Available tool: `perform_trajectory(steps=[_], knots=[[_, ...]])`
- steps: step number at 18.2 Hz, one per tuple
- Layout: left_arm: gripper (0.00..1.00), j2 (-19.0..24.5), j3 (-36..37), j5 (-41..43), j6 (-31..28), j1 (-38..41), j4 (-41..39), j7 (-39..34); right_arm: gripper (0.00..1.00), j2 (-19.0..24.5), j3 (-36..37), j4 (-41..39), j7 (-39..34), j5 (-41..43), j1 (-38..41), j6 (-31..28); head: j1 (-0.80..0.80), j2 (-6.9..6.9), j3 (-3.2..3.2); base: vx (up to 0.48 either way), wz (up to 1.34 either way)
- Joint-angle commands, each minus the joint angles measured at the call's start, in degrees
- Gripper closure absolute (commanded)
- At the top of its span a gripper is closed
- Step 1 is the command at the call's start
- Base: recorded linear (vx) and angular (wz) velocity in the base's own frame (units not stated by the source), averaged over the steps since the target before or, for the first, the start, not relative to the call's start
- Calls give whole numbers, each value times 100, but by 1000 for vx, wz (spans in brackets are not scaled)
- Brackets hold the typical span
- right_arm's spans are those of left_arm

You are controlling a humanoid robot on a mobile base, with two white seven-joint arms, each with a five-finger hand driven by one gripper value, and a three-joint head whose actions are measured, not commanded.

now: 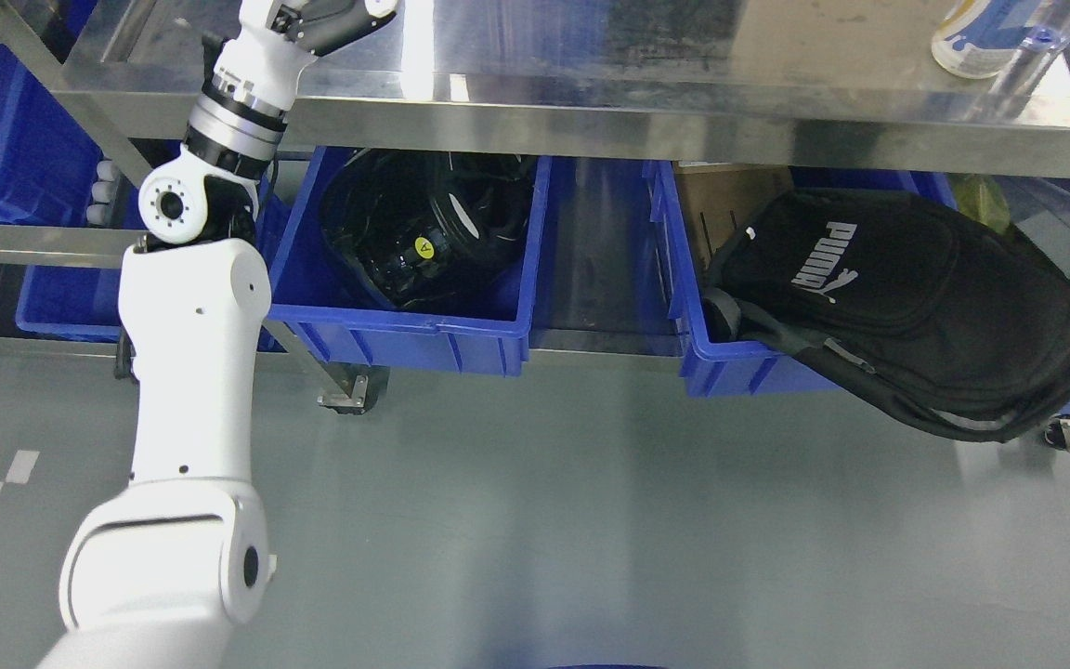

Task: Place storage box into left shelf container
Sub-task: 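Hold the pink box up in the left hand while turning toward the rack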

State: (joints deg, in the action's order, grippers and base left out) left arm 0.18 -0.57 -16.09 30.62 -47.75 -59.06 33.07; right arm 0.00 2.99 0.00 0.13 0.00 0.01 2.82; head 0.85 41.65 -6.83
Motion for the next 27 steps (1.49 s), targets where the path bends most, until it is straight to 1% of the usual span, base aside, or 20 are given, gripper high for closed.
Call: perform_trajectory(steps=[1,2,4,6,9,13,15,17,19,21,23,27], knots=[[99,82,1355,-439,13,2275,-3539,-1083,0,-100,0,-100,4,123,-18,8,0,0,0,26,163],[99,82,1506,-439,83,2548,-3725,-1092,0,-100,0,-100,4,123,-27,8,0,0,0,26,163],[99,82,1752,-439,443,2997,-3735,-1074,0,-100,0,-100,4,123,-27,-1,0,0,0,64,366],[99,82,1893,-439,672,3315,-3727,-1074,0,-100,0,-100,4,123,-18,-1,0,0,0,100,744],[99,82,1885,-439,770,3456,-3727,-1074,0,-100,0,-100,4,123,-18,-1,0,1,0,137,994],[98,82,1841,-439,883,3974,-3718,-1118,0,-100,0,-100,4,123,-27,8,0,2,0,182,1338],[98,82,1771,-465,866,4150,-3683,-1197,0,-100,0,-100,4,123,-27,8,0,2,0,207,1471],[98,82,1587,-492,735,4247,-3657,-1521,0,-100,0,-100,4,123,-27,8,0,3,0,244,1525],[99,82,1306,-753,376,4291,-3630,-1786,0,-100,0,-100,4,123,-27,-1,0,3,0,281,1387],[99,82,1208,-896,252,4318,-3630,-1769,0,-100,0,-100,4,123,-18,-1,0,5,0,293,1250],[99,82,1261,-913,225,4388,-3630,-1760,0,-100,0,-100,4,123,-18,-1,0,5,0,349,1079],[99,82,1270,-1001,216,4414,-3630,-1751,0,-100,0,-100,4,123,-27,8,0,4,0,411,493]])
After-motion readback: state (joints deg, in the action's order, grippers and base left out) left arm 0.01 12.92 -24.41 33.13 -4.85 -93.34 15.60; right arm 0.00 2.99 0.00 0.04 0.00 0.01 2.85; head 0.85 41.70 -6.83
